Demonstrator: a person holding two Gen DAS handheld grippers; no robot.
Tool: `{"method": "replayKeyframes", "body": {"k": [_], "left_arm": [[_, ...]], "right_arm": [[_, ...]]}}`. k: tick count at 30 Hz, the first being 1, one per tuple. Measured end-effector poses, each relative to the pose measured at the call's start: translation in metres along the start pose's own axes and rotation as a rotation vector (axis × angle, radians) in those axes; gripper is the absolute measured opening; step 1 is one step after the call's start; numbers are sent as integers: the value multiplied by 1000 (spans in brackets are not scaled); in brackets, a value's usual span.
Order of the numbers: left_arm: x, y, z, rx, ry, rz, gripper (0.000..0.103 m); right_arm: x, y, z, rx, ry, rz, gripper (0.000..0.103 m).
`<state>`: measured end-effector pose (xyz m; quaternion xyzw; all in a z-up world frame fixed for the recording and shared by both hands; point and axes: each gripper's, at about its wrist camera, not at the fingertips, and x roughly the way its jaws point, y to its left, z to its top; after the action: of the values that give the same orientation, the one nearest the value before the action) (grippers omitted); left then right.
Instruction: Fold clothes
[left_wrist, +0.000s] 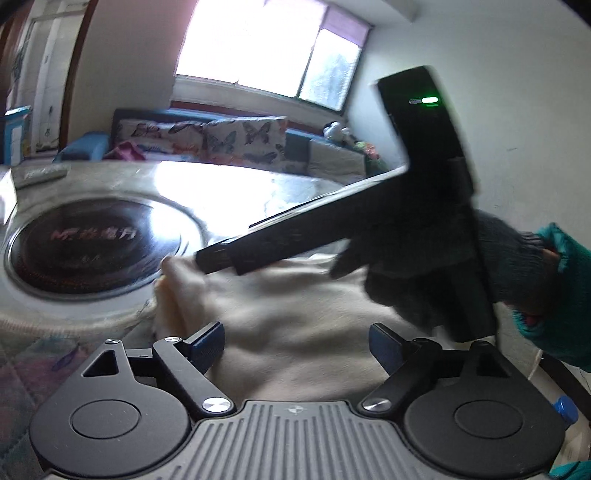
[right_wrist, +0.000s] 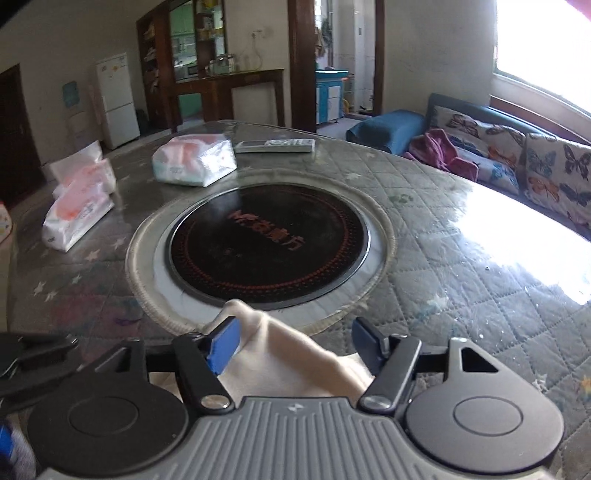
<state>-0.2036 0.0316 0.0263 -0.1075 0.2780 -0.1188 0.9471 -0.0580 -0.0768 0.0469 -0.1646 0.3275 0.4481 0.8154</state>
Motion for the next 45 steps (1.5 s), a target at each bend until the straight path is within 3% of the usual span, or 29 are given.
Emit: {"method": "replayKeyframes", "body": {"k": [5,7,14,28,33,39,45], "left_arm": [[-5,5,-4,-9,4,16,90],[-8,9,-3,-16,1,24,91],[-24,20,-2,-23,-35,59,98],[-48,64,21,-130,-97,280,103],[-34,69,34,-140,-68,311,103],[-4,50,39,-61,-13,337,103],[23,43,42,-41,18,365,103]], "right_arm": [[-4,0,-6,23,-1,-5,71],[-13,-2,-10,26,-17,-23,83],[-41,-5,-36,-1,-45,-125,93],[-39,49,-62,-148,-109,-166,99],[-43,69,-68,-192,-129,-131,103],[-41,98,-79,-276,-136,-99,103],[-67,80,-86,-150,-150,-71,103]]}}
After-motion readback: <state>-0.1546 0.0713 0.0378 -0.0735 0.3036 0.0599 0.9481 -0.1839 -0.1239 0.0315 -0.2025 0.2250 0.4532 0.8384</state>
